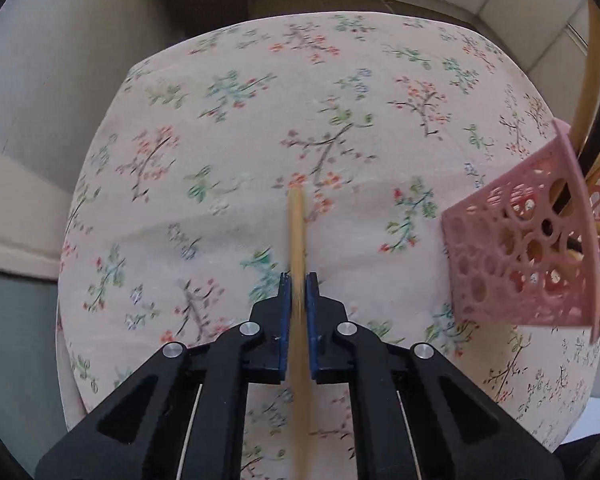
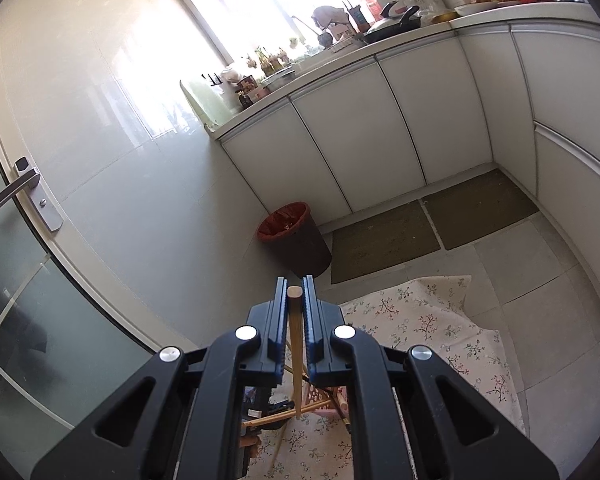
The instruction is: Organize utensils
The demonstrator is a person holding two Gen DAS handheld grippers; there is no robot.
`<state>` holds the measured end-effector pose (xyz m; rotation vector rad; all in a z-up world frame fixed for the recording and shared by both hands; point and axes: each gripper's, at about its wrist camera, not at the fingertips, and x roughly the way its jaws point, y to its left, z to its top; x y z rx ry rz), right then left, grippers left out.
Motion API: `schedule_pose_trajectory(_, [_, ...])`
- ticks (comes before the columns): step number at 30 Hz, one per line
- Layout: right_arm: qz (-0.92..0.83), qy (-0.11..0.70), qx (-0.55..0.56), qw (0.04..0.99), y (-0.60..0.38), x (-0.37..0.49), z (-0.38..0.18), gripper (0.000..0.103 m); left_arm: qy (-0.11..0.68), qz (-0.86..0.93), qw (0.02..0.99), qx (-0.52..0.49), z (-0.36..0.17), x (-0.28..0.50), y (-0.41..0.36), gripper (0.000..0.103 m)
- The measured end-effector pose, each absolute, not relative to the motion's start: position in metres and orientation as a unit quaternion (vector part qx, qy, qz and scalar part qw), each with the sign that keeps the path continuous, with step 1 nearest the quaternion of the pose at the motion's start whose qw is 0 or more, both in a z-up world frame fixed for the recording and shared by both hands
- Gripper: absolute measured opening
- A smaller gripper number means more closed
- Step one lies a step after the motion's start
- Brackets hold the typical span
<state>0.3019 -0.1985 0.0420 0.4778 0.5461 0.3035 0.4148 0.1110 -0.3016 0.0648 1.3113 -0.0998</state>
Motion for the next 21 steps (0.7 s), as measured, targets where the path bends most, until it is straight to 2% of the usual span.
schedule_pose_trajectory(4, [0.155, 0.265, 0.241, 0.921, -0.203, 0.292, 0.040, 0.008, 0.584, -0.028, 0.810, -0.047, -0.277, 0.371, 0.161, 0.006])
schedule_pose_trajectory(9, [0.161, 0.266, 0.246, 0.918, -0.205, 0.278, 0.038, 0.008, 0.478, -0.042, 0.874, -0.071, -0.180, 0.310, 0.173, 0.006])
schedule_pose_trajectory(16, [0.159, 0.261, 0.251, 0.918, -0.219, 0.260, 0.042, 0.008, 0.278, -0.059, 0.953, -0.102, -0.027, 0.256, 0.138, 0.006])
schedule_pose_trajectory(18, [0.160, 0.255, 0.256, 0.919, -0.225, 0.258, 0.045, 0.008, 0.208, -0.066, 0.968, -0.121, -0.001, 0.247, 0.111, 0.006])
schedule_pose_trajectory(21, [0.160, 0.246, 0.260, 0.920, -0.233, 0.254, 0.050, 0.008, 0.114, -0.046, 0.983, -0.137, 0.013, 0.246, 0.071, 0.006])
